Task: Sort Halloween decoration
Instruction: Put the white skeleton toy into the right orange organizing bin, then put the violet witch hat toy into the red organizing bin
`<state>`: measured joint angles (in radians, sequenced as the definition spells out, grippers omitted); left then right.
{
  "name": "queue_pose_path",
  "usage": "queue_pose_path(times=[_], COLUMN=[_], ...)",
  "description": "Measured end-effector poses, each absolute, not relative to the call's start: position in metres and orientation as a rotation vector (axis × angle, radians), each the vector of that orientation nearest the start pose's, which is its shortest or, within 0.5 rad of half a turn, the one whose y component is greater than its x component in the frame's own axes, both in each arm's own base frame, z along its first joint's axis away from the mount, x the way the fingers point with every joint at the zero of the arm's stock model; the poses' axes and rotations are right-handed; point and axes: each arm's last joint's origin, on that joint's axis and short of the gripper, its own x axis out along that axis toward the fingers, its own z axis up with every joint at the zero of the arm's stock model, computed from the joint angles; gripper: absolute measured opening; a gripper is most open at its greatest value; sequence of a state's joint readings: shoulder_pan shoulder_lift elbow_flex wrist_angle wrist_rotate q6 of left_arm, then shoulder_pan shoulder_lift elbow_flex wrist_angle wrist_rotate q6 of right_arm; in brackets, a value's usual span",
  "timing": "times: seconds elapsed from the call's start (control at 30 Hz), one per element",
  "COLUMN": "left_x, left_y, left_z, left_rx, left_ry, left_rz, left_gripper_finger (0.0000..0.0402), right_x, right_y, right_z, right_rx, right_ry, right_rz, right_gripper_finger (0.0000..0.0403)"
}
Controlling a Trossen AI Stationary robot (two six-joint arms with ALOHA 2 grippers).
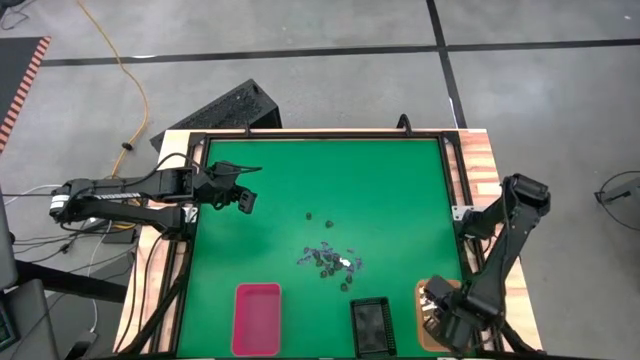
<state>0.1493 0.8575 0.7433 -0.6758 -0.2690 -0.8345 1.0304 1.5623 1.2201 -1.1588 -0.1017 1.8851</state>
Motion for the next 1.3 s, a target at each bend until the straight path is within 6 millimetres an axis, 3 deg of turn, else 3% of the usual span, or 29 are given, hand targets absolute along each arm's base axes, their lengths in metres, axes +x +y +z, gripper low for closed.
queue_pose_path(times=[0.17, 0.37, 0.63, 0.87, 1.07, 1.3], left_x=[0.162, 0.162, 0.162, 0.162, 0.162, 0.161], left_y=[0.032, 0.032, 0.032, 0.032, 0.032, 0.032], left_z=[0.267, 0.267, 0.267, 0.267, 0.267, 0.266], left_rx=[-0.73, -0.727, -0.718, -0.717, -0.716, -0.714], left_ry=[0.579, 0.576, 0.579, 0.58, 0.581, 0.593], left_rz=[0.701, 0.707, 0.704, 0.704, 0.705, 0.709], left_gripper_finger=[0.0219, 0.0219, 0.0219, 0.0219, 0.0219, 0.0219], right_x=[0.157, 0.196, 0.276, 0.31, 0.335, 0.345], right_y=[0.227, 0.2, 0.127, 0.068, 0.055, 0.05], right_z=[0.246, 0.246, 0.252, 0.239, 0.215, 0.179], right_rx=[0.711, 0.654, 0.576, 0.467, 0.439, 0.355], right_ry=[1.564, 1.408, 1.165, 1.15, 1.174, 1.287], right_rz=[-0.562, -0.509, -0.321, -0.294, -0.149, -0.143], right_gripper_finger=[0.0196, 0.0197, 0.0182, 0.0174, 0.0173, 0.0173])
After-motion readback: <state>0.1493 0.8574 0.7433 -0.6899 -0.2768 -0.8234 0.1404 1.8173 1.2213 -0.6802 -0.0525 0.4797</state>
